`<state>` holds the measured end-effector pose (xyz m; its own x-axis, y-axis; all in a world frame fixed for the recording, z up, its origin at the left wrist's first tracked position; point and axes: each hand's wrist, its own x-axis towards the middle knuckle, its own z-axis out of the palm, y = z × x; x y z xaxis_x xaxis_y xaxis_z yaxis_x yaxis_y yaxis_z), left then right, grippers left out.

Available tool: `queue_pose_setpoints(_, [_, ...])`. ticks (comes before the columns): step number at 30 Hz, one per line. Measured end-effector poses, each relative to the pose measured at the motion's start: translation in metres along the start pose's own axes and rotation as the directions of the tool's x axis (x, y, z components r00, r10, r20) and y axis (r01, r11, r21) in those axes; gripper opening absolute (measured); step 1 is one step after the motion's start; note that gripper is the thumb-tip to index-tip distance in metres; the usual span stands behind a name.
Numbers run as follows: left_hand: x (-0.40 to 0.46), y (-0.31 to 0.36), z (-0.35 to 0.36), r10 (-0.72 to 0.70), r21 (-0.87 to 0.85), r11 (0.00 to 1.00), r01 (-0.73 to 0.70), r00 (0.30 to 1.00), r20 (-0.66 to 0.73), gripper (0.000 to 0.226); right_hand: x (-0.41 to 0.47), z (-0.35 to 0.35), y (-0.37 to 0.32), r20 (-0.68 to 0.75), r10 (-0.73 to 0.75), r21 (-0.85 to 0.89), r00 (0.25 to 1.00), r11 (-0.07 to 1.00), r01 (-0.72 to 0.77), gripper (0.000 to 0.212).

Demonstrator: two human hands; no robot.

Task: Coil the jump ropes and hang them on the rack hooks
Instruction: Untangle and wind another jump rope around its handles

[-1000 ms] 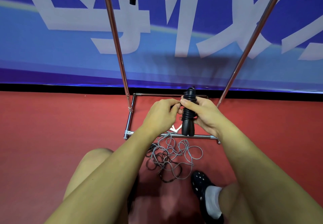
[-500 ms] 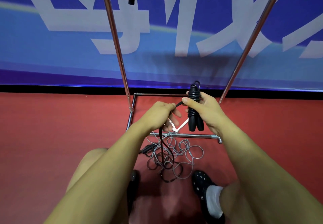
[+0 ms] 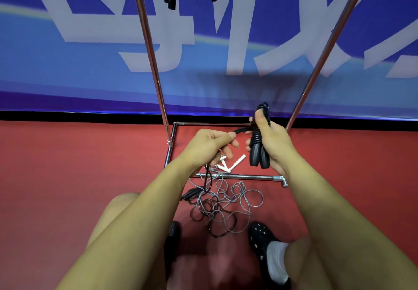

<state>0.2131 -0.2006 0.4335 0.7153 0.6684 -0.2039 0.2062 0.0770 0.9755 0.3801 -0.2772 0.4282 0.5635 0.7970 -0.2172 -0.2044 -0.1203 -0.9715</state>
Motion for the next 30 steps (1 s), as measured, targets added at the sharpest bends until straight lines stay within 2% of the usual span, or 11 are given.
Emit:
queue_pose_setpoints(4, [-0.002, 0.0, 0.0, 0.038, 0.153, 0.988, -0.03, 0.998, -0.051, 0.028, 0.002, 0.001, -0.002, -0.043, 0.038, 0.035, 0.998, 0.999, -0.037, 0.056])
queue_pose_setpoints(6, [-0.001, 0.001, -0.001, 0.059, 0.198, 0.979, -0.04, 0.994, -0.09, 0.026, 0.003, 0.0, -0.001, -0.017, 0.053, 0.074, 0.998, 0.996, -0.052, 0.049])
queue_pose_setpoints(10, [0.002, -0.001, -0.004, 0.122, 0.337, 0.939, -0.065, 0.981, -0.15, 0.023, 0.005, -0.003, 0.002, 0.09, 0.023, 0.044, 0.996, 0.999, -0.027, 0.034])
queue_pose_setpoints(16, [0.001, 0.001, 0.001, 0.221, 0.56, 0.819, -0.124, 0.969, -0.109, 0.035, -0.001, -0.001, 0.004, 0.134, 0.031, 0.07, 0.991, 0.997, -0.041, 0.054])
queue_pose_setpoints(20, [0.001, 0.001, 0.003, 0.275, 0.634, 0.758, -0.157, 0.957, -0.092, 0.044, -0.002, 0.003, 0.006, 0.168, 0.06, 0.085, 0.984, 0.994, -0.075, 0.044])
queue_pose_setpoints(23, [0.0, 0.001, 0.003, 0.295, 0.656, 0.734, -0.176, 0.952, -0.076, 0.042, -0.006, 0.006, 0.005, 0.174, 0.054, -0.007, 0.983, 0.999, -0.054, 0.032])
queue_pose_setpoints(28, [0.001, 0.001, 0.002, 0.298, 0.658, 0.735, -0.164, 0.95, -0.096, 0.04, -0.005, 0.01, 0.004, 0.131, 0.072, -0.081, 0.989, 0.995, -0.062, 0.068])
queue_pose_setpoints(30, [-0.001, 0.002, 0.002, 0.295, 0.647, 0.746, -0.158, 0.95, -0.108, 0.041, -0.003, 0.009, 0.004, 0.111, 0.076, -0.075, 0.991, 0.995, -0.067, 0.063])
